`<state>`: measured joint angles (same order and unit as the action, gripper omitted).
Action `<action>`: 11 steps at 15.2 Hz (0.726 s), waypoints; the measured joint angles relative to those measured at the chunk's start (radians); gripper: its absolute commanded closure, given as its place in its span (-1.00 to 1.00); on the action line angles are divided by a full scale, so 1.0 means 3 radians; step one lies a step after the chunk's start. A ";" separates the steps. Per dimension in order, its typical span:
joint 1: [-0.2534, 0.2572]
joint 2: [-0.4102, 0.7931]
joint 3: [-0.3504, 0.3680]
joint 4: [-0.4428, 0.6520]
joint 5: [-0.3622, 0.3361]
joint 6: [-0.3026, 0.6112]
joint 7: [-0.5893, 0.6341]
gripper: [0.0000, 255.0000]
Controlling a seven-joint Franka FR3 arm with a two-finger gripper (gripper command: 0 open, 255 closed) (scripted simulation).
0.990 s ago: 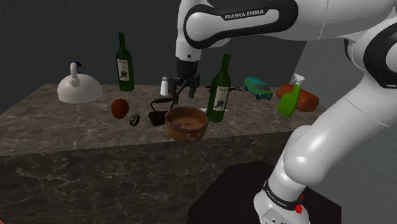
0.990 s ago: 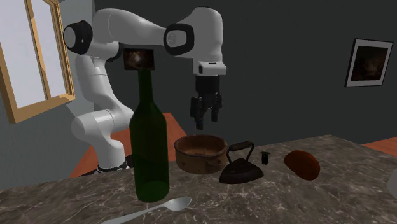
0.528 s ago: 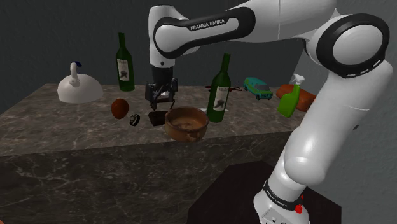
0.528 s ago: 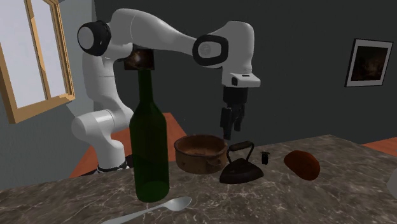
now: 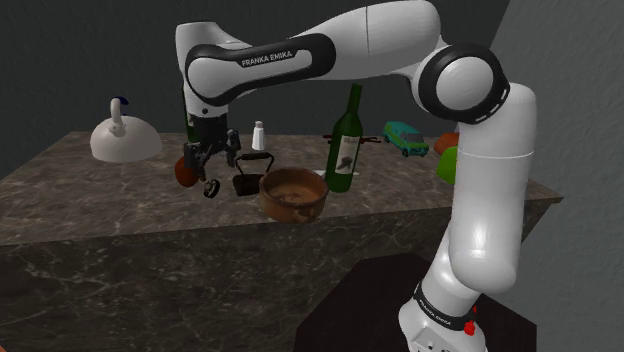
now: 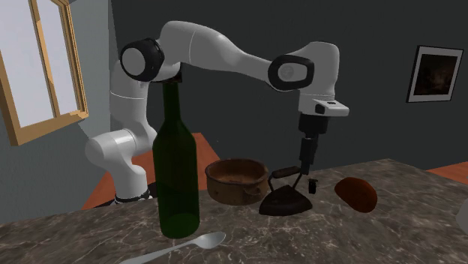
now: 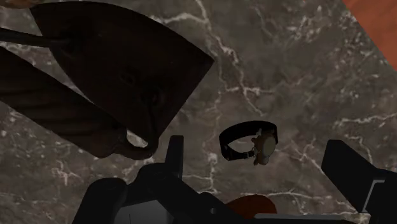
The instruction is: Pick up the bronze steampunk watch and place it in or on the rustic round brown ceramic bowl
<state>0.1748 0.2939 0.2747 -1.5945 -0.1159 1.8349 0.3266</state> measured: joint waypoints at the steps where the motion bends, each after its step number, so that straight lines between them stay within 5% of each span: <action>1: 0.0040 0.0171 -0.0001 0.0179 -0.0057 -0.0024 0.0020 -1.00; 11: 0.0063 0.0342 -0.0017 0.0032 -0.0127 0.0271 0.0058 -1.00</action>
<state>0.1938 0.3965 0.2695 -1.5848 -0.1540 1.9162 0.3440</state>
